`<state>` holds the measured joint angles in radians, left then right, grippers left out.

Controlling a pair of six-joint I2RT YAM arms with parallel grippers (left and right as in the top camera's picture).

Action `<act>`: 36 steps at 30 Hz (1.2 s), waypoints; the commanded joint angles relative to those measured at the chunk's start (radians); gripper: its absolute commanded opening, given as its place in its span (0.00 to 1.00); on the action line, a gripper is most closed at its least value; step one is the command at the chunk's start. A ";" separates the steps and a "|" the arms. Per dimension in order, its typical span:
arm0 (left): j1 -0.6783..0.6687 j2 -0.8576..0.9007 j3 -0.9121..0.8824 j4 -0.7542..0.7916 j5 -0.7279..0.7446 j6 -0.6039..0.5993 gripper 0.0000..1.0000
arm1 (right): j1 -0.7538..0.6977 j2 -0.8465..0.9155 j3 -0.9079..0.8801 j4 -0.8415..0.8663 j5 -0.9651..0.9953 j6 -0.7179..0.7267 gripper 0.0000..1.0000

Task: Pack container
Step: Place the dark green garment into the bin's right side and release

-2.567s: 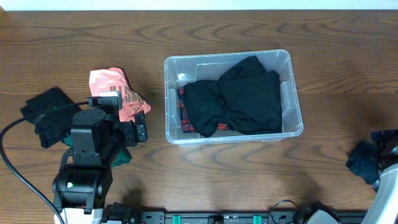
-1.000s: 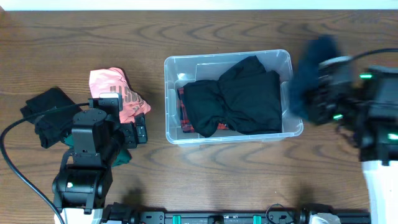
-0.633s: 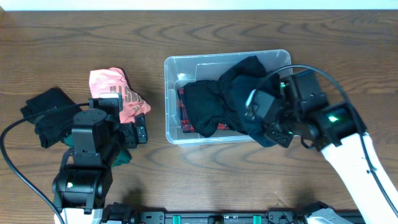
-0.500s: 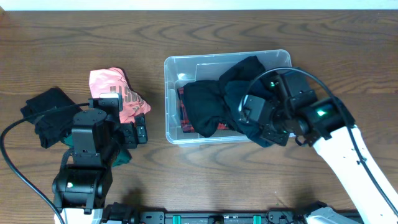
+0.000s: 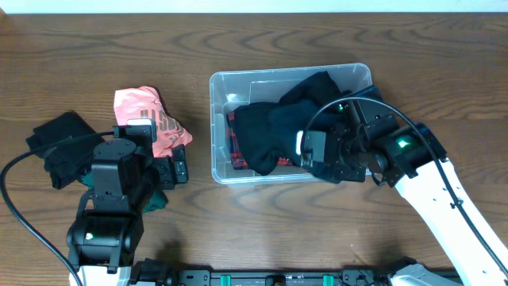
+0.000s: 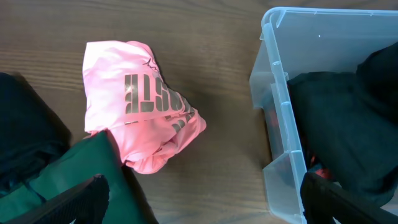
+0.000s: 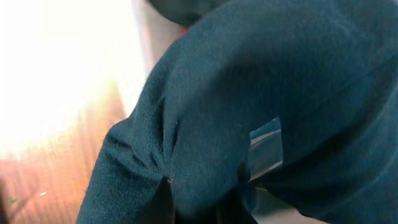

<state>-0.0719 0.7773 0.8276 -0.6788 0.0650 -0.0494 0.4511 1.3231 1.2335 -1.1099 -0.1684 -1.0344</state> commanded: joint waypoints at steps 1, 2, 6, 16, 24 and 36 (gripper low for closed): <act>0.005 -0.001 0.023 -0.002 0.003 -0.005 0.98 | 0.005 -0.003 0.010 0.012 -0.092 -0.093 0.01; 0.005 -0.001 0.023 -0.002 0.003 -0.005 0.98 | 0.000 -0.002 0.010 0.019 -0.086 -0.093 0.01; 0.005 -0.001 0.023 -0.002 0.003 -0.005 0.98 | -0.028 -0.002 0.010 0.036 -0.083 -0.094 0.01; 0.005 -0.001 0.023 -0.002 0.003 -0.005 0.98 | -0.191 0.075 0.010 0.014 -0.148 -0.172 0.06; 0.005 -0.001 0.023 -0.017 0.003 -0.005 0.98 | -0.235 0.074 0.023 0.191 -0.016 0.122 0.99; 0.005 -0.001 0.023 -0.016 0.003 -0.005 0.98 | -0.142 0.001 0.042 0.336 -0.160 0.290 0.99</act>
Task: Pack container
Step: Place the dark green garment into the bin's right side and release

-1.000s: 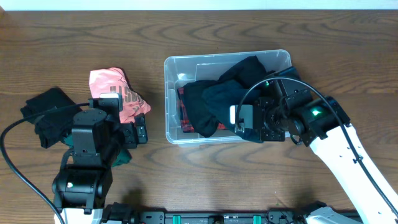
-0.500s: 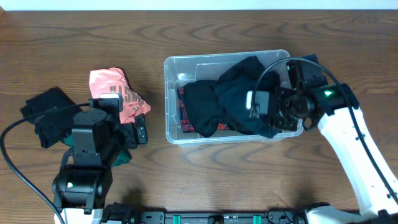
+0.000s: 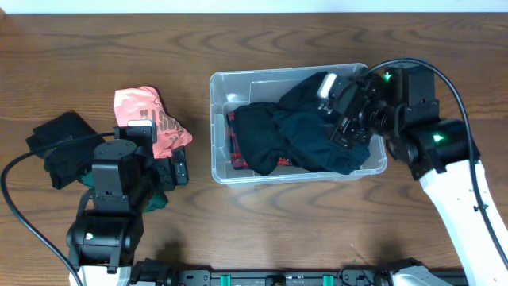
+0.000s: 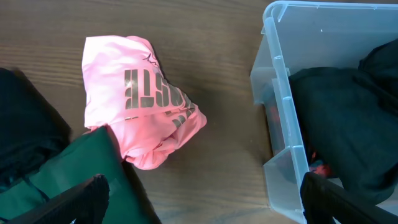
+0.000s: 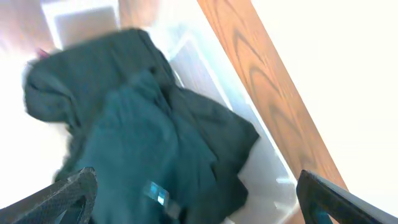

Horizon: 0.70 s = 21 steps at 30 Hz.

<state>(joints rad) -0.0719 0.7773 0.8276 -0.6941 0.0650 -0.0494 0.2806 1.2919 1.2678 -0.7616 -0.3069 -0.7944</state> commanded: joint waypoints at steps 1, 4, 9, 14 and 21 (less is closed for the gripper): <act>0.005 -0.001 0.023 -0.001 0.003 -0.005 0.98 | 0.039 0.055 0.007 -0.023 -0.013 0.050 0.99; 0.005 -0.001 0.023 -0.002 0.003 -0.005 0.98 | 0.052 0.122 0.007 -0.053 -0.005 0.051 0.99; 0.005 -0.001 0.023 -0.002 0.003 -0.005 0.98 | 0.053 0.241 0.007 -0.058 0.066 0.065 0.99; 0.005 -0.001 0.023 -0.001 0.003 -0.005 0.98 | 0.055 0.333 0.007 -0.043 0.109 0.064 0.98; 0.005 -0.001 0.023 -0.001 0.003 -0.005 0.98 | 0.099 0.324 0.008 -0.092 0.080 -0.040 0.13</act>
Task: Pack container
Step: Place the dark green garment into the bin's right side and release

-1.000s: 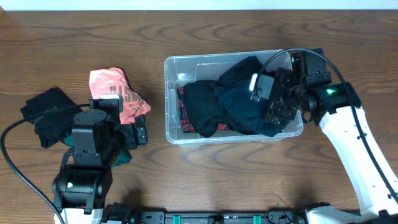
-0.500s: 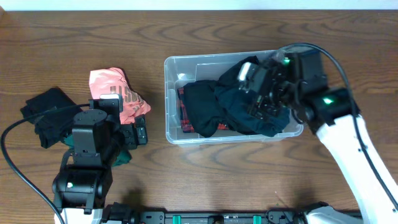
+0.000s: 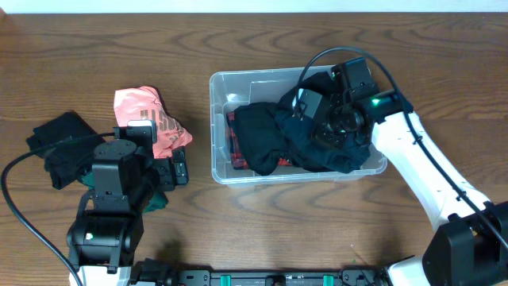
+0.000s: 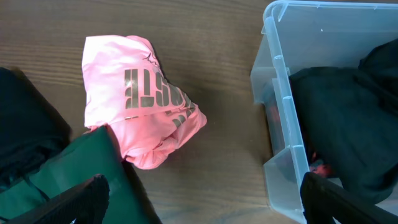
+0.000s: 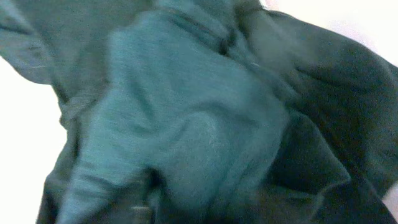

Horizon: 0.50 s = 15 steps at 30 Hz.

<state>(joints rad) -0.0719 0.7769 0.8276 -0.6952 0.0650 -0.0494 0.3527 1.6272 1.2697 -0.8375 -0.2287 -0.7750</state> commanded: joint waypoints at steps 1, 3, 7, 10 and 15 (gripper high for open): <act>0.005 0.000 0.023 0.000 0.003 -0.005 0.98 | 0.033 -0.016 0.006 -0.027 0.003 -0.070 0.09; 0.005 0.000 0.023 0.000 0.003 -0.005 0.98 | 0.044 -0.029 0.006 -0.050 0.002 -0.093 0.08; 0.005 0.000 0.023 0.000 0.003 -0.005 0.98 | 0.051 -0.081 0.006 -0.064 -0.011 -0.122 0.01; 0.005 0.000 0.023 0.000 0.003 -0.005 0.98 | 0.058 -0.137 0.008 -0.064 -0.011 -0.192 0.01; 0.005 0.000 0.023 0.000 0.003 -0.005 0.98 | 0.082 -0.262 0.008 -0.072 -0.071 -0.393 0.01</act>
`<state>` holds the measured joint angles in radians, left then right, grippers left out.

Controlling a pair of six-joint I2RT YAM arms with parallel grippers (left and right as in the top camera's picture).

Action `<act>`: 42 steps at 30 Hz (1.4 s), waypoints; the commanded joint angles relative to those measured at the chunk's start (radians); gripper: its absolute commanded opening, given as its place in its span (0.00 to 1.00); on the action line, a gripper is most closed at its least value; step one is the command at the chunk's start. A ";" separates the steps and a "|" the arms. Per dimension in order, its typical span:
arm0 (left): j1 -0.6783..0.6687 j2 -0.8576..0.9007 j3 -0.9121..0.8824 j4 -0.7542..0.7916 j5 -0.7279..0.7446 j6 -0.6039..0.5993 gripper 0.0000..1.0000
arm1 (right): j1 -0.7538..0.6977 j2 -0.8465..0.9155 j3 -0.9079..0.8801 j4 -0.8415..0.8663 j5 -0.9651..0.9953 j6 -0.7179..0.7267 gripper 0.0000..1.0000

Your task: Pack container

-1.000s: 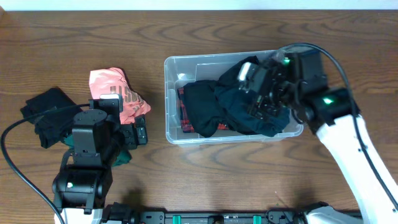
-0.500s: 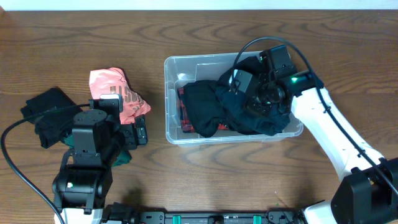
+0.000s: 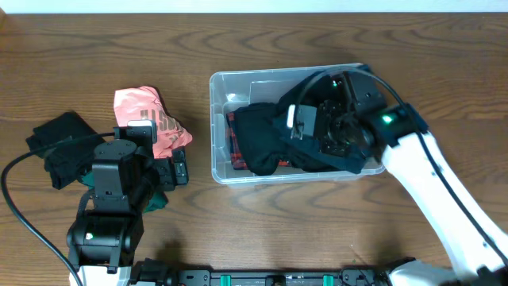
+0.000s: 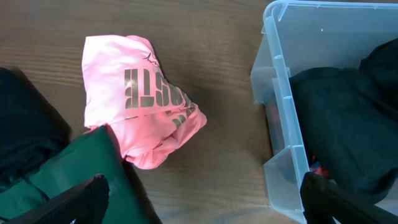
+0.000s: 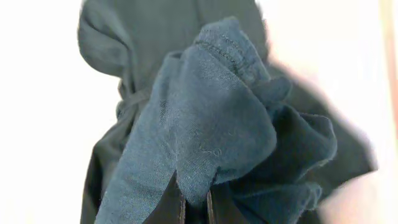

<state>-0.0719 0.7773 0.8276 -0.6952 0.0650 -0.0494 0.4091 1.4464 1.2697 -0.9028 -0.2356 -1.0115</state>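
A clear plastic container (image 3: 216, 119) holds a heap of dark cloth (image 3: 266, 135) and a bit of red plaid (image 3: 234, 151). My right gripper (image 3: 313, 135) is down inside the container, shut on a raised fold of the dark teal cloth (image 5: 211, 124), which is pinched between its close-set jaws (image 5: 194, 202). On the table to the left lies a crumpled pink shirt (image 4: 137, 106). My left gripper (image 4: 199, 208) hangs open near it, with one of its fingers (image 4: 81, 199) over a green garment (image 4: 68, 174).
A black garment (image 3: 59, 143) lies at the far left, next to the green one (image 3: 155, 199). The container's near left corner (image 4: 283, 168) stands close to my left gripper. Bare wood lies between the pink shirt and the container.
My right gripper was at the container's back right, down on the dark cloth. Now it is nearer the middle, with a fold of that cloth pinched. The left arm has not moved.
My right gripper was first shut on dark cloth at the container's front right rim. Then it stood open and raised at the back right, the cloth lying in the container. Then it was down on the cloth, and now it grips a fold. The left side stayed still.
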 commanded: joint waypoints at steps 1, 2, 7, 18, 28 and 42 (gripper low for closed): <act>0.005 -0.001 0.023 0.001 0.003 -0.005 0.98 | 0.031 -0.097 0.008 -0.013 -0.090 -0.182 0.01; 0.005 -0.001 0.023 0.001 0.003 -0.005 0.98 | 0.032 -0.110 0.008 -0.017 -0.105 -0.194 0.01; 0.005 -0.001 0.023 0.001 0.003 -0.005 0.98 | 0.031 -0.099 0.005 -0.066 -0.106 -0.194 0.01; 0.005 -0.001 0.023 0.000 0.003 -0.005 0.98 | 0.028 0.085 -0.008 -0.184 -0.070 -0.209 0.09; 0.005 -0.001 0.023 0.001 0.003 -0.005 0.98 | 0.030 0.025 0.103 -0.105 0.060 0.293 0.99; 0.005 -0.001 0.023 0.001 0.003 -0.005 0.98 | 0.030 -0.042 0.069 -0.253 0.047 0.766 0.07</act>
<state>-0.0719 0.7773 0.8276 -0.6952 0.0650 -0.0494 0.4335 1.3849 1.3884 -1.1412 -0.1837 -0.4007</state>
